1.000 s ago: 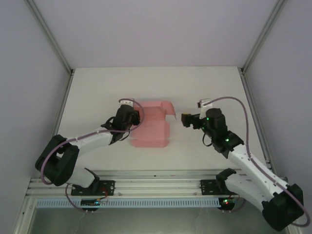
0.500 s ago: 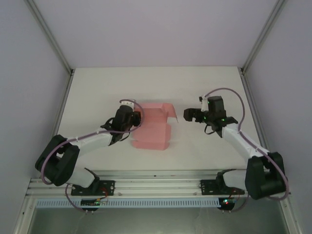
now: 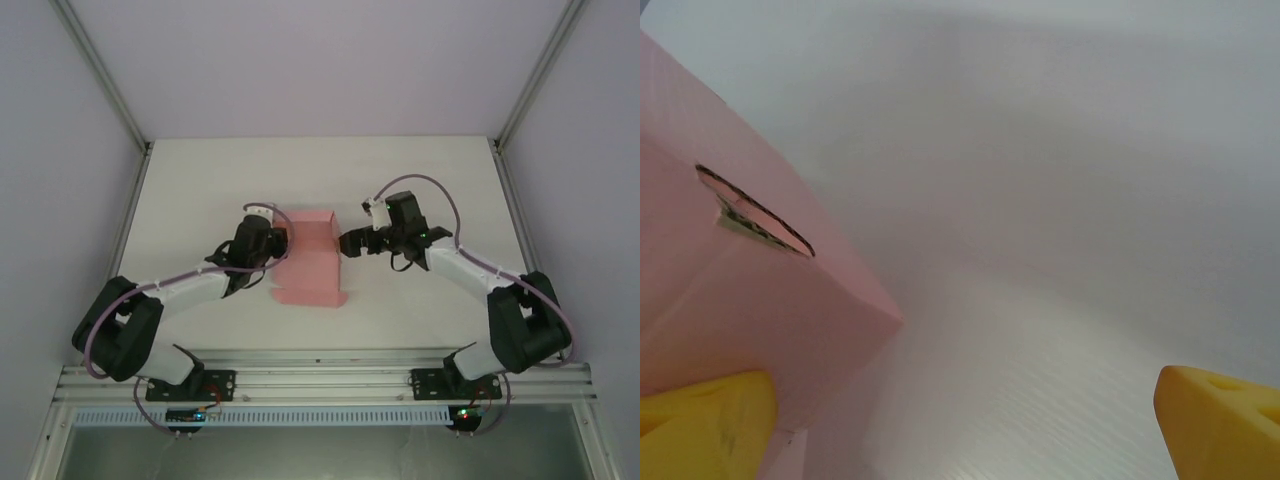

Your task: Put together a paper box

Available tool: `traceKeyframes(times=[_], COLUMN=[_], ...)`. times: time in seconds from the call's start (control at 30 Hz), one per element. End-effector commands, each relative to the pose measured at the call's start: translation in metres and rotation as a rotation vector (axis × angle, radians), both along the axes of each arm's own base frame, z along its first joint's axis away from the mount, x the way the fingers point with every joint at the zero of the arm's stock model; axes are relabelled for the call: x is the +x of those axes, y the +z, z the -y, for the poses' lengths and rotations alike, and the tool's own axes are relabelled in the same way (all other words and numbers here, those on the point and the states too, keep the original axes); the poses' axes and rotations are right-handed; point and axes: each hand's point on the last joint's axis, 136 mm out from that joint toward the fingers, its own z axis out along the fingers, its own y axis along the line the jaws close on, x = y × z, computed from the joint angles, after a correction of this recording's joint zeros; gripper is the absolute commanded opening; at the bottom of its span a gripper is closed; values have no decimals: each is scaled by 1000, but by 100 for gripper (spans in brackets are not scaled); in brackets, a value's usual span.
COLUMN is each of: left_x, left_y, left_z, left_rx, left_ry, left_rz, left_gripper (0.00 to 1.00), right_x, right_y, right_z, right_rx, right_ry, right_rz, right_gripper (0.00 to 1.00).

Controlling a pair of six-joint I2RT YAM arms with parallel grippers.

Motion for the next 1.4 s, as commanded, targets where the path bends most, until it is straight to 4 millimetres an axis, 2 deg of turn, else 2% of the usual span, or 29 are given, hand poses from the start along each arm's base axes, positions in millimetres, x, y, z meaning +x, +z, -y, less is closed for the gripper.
traceKeyframes(times=[0.0,0.13,0.2,0.27,0.33,0.47,0.53,0.6,0.7,0.73,0.87,0.93,1.07,1.23,1.3,1.37], left_x=[-1,0,1,5,9,15,17,19,23,24,28,29,29,27,26,25], left_y=[16,16,15,12,10,13,18,24,32,36,48,53,64,76,81,83], left_z=[17,18,18,8,-7,-29,-38,-43,-47,-47,-42,-38,-34,-33,-31,-30], left_rx=[-70,-76,-75,-64,-44,-52,-71,-83,-94,-101,-134,-154,-188,-223,-243,-255], left_ry=[-63,-63,-53,13,98,200,233,253,270,269,250,230,212,198,183,170], left_rz=[34,26,24,11,1,-5,5,18,43,52,77,90,112,144,156,158], left_gripper=[0,0,0,0,0,0,0,0,0,0,0,0,0,0,0,0], right_x=[9,12,14,14,18,15,6,-5,-23,-26,-53,-56,-49,-43,-44,-44], right_y=[4,3,2,0,-3,-7,-5,1,20,34,74,82,74,61,56,58], right_z=[-15,-24,-24,-17,-1,49,65,70,54,45,-6,-22,-38,-52,-55,-58], right_rx=[-3,23,28,22,-24,-94,-75,-23,123,185,422,458,398,419,441,477], right_ry=[26,18,1,-56,-131,-334,-384,-388,-274,-229,27,84,110,130,135,143], right_rz=[40,38,37,2,-3,-42,-58,-55,-16,22,59,58,28,-24,-62,-77], right_gripper=[99,99,99,99,99,99,99,98,95,94,90,87,78,67,55,30])
